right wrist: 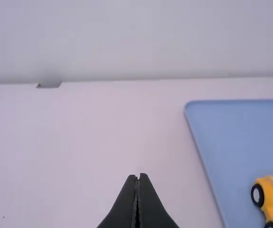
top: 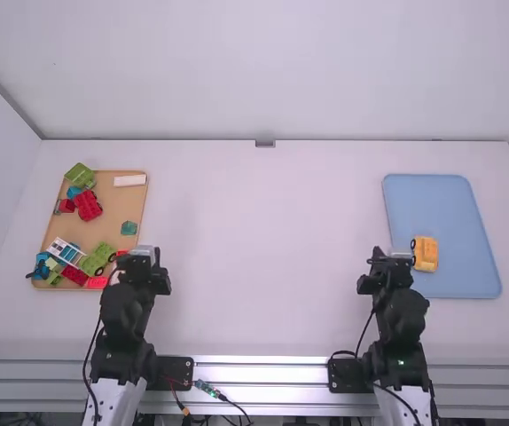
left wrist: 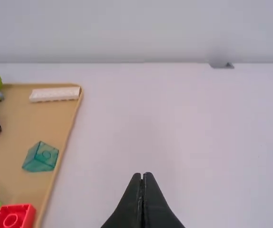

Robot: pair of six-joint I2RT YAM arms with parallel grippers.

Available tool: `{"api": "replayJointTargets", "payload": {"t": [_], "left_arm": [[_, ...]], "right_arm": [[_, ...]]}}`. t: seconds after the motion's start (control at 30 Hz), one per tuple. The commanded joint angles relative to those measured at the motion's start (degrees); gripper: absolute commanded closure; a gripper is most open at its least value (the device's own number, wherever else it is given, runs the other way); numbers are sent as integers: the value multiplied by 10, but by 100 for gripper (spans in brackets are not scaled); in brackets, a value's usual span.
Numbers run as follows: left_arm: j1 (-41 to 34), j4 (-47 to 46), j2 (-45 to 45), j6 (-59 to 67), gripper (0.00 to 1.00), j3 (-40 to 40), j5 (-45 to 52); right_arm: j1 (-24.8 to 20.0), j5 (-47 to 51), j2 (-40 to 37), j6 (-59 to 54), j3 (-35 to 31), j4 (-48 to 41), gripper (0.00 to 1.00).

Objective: Assemble lego blocks to make yellow taxi

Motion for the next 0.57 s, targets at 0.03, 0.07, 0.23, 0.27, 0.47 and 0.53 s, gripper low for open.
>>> {"api": "replayJointTargets", "payload": {"t": [0.03, 0.07, 0.23, 0.27, 0.47, 0.53], "left_arm": [[0, -3, -25, 4, 100, -6, -1], [0, -3, -34, 4, 100, -6, -1], [0, -3, -59, 4, 100, -6, -1], [0, -3, -67, 4, 100, -6, -1], [0, -3, -81, 4, 100, -6, -1], [0, -3, -81, 4, 100, -6, -1]], "right_arm": [[0, 1, -24, 3, -6, -3, 100], [0, 1, -32, 3, -6, -3, 100], [0, 1, -56, 3, -6, -3, 100], [0, 1, -64, 3, -6, -3, 100], [0, 1, -67, 3, -6, -3, 100], [0, 1, -67, 3, -6, -3, 100]]}}
